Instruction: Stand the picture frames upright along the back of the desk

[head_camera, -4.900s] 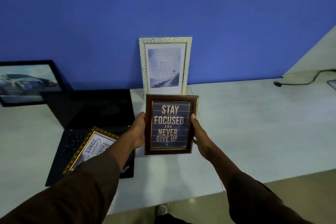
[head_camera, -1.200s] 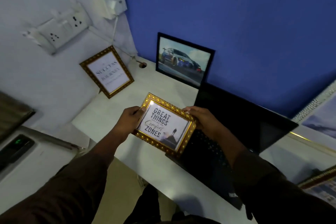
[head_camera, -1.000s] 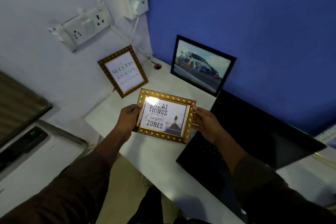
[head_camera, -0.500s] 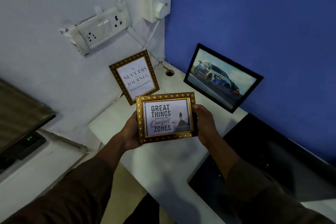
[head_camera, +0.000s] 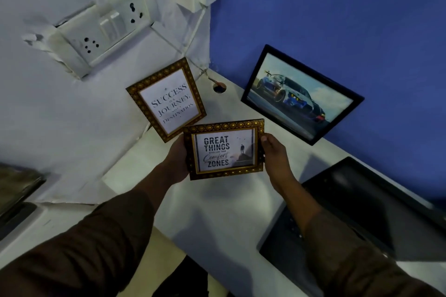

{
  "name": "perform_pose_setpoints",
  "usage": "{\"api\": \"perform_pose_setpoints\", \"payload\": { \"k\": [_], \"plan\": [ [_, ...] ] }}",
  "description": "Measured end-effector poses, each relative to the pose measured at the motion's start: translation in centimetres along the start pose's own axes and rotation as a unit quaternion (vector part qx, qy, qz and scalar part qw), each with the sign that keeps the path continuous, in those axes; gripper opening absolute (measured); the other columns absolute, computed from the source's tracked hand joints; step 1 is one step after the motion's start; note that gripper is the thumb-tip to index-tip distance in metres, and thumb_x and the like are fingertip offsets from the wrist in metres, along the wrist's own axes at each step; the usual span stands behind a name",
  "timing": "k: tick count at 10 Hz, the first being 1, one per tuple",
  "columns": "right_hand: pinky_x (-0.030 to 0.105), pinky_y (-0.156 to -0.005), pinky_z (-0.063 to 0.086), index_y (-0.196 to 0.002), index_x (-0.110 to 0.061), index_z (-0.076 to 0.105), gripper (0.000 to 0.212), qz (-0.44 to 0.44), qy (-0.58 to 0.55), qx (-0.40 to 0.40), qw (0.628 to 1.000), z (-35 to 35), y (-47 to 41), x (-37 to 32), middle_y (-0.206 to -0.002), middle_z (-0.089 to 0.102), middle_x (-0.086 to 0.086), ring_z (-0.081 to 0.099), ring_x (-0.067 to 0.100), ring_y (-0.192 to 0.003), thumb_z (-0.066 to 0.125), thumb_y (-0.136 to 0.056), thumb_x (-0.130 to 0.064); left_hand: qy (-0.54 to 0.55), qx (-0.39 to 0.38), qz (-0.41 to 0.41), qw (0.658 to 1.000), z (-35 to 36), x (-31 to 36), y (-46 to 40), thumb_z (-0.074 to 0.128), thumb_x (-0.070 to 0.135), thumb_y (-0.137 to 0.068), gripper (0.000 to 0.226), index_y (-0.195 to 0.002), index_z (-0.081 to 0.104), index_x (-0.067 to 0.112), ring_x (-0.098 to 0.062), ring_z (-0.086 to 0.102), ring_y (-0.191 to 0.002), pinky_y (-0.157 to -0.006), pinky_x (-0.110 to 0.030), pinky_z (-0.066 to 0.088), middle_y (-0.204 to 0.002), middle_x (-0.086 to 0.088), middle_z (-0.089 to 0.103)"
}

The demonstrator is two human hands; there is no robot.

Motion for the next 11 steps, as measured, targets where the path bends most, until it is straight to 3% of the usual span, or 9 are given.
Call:
{"api": "perform_pose_setpoints", "payload": {
  "k": [1,2,3,5,6,7,8,9,11],
  "plan": [
    [0.028,-0.080,0.056,-0.111,-0.020,0.070,0.033,0.003,0.028,-0.001,1.000,0.2,-0.9,0.7,-0.100,0.076,-0.001,0.072,0.007,-0.087,0.041,-0.106,-0.034,-0.043,0.086,-0.023,0.995,-0.2,0.3,-1.5,0.038,0.056,-0.097,0.053,-0.112,0.074,0.021,-0.034,0.070,-0.107,-0.099,-0.059,0.050,-0.113,-0.008,0.076],
    [0.033,-0.091,0.056,-0.104,-0.035,0.072,0.031,0.004,0.049,0.002,0.999,0.6,-1.7,0.8,-0.102,0.076,-0.007,0.071,0.009,-0.095,0.041,-0.106,-0.034,-0.059,0.131,-0.044,0.989,-0.2,0.4,-2.7,0.034,0.060,-0.095,0.052,-0.098,0.074,0.027,-0.026,0.072,-0.096,-0.083,-0.043,0.055,-0.100,-0.001,0.078],
    [0.032,-0.095,0.052,-0.099,-0.048,0.071,0.031,0.008,0.068,0.005,0.998,1.0,-2.5,0.6,-0.106,0.075,-0.014,0.068,0.007,-0.102,0.042,-0.105,-0.038,-0.028,0.127,-0.028,0.991,-0.1,0.7,-3.8,0.033,0.058,-0.099,0.051,-0.096,0.074,0.027,-0.024,0.075,-0.087,-0.074,-0.042,0.060,-0.100,-0.003,0.079],
    [0.013,-0.081,0.045,-0.113,-0.043,0.063,0.023,0.040,0.059,-0.012,0.997,1.3,-2.6,0.5,-0.102,0.068,-0.025,0.066,-0.013,-0.091,0.041,-0.105,-0.039,-0.005,0.144,-0.017,0.989,-1.0,-0.3,-5.1,0.032,0.050,-0.102,0.048,-0.097,0.072,0.024,-0.027,0.074,-0.092,-0.080,-0.044,0.059,-0.096,-0.002,0.079],
    [0.014,-0.084,0.045,-0.109,-0.049,0.062,0.024,0.067,0.052,-0.027,0.996,1.1,-2.2,1.4,-0.101,0.067,-0.027,0.064,-0.016,-0.090,0.039,-0.105,-0.044,0.017,0.165,-0.041,0.985,-1.5,-1.7,-5.3,0.038,0.033,-0.101,0.038,-0.075,0.061,0.019,-0.024,0.068,-0.072,-0.066,-0.035,0.052,-0.060,0.002,0.073],
    [0.026,-0.099,0.045,-0.097,-0.057,0.066,0.029,0.087,0.041,-0.024,0.995,0.7,-2.0,3.1,-0.103,0.068,-0.027,0.063,-0.006,-0.103,0.038,-0.103,-0.051,0.009,0.165,-0.056,0.985,-1.4,-3.0,-5.2,0.038,0.037,-0.101,0.038,-0.075,0.060,0.019,-0.018,0.068,-0.060,-0.061,-0.032,0.049,-0.054,0.003,0.071],
    [0.031,-0.103,0.043,-0.097,-0.059,0.063,0.027,0.089,0.042,-0.025,0.995,0.3,-1.5,3.8,-0.104,0.065,-0.029,0.060,-0.003,-0.105,0.037,-0.102,-0.055,0.014,0.162,-0.042,0.986,-1.2,-3.6,-4.8,0.036,0.047,-0.102,0.042,-0.091,0.067,0.021,-0.018,0.070,-0.073,-0.062,-0.031,0.050,-0.065,0.003,0.076],
    [0.030,-0.103,0.040,-0.115,-0.054,0.056,0.024,0.095,0.049,-0.026,0.994,0.3,-1.2,3.3,-0.112,0.062,-0.021,0.057,-0.003,-0.101,0.036,-0.101,-0.057,0.002,0.179,-0.025,0.984,-0.7,-3.6,-3.8,0.030,0.053,-0.102,0.046,-0.104,0.064,0.022,-0.013,0.066,-0.078,-0.062,-0.028,0.049,-0.082,0.003,0.073],
    [0.037,-0.116,0.034,-0.145,-0.032,0.049,0.058,0.071,0.028,0.005,0.997,-0.6,-0.3,4.4,-0.141,0.056,-0.008,0.052,0.014,-0.130,0.038,-0.098,-0.063,-0.026,0.210,0.006,0.977,-1.2,-4.4,-1.4,0.032,0.052,-0.102,0.058,-0.137,0.052,0.010,-0.026,0.053,-0.124,-0.109,-0.039,0.035,-0.128,-0.010,0.060]
  ]
}}
Point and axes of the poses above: each hand's wrist, its own y-axis away from the middle knuckle, its own z-axis out of the palm, x = y × z, the point moved 1 cm from there along -y, towards the middle knuckle
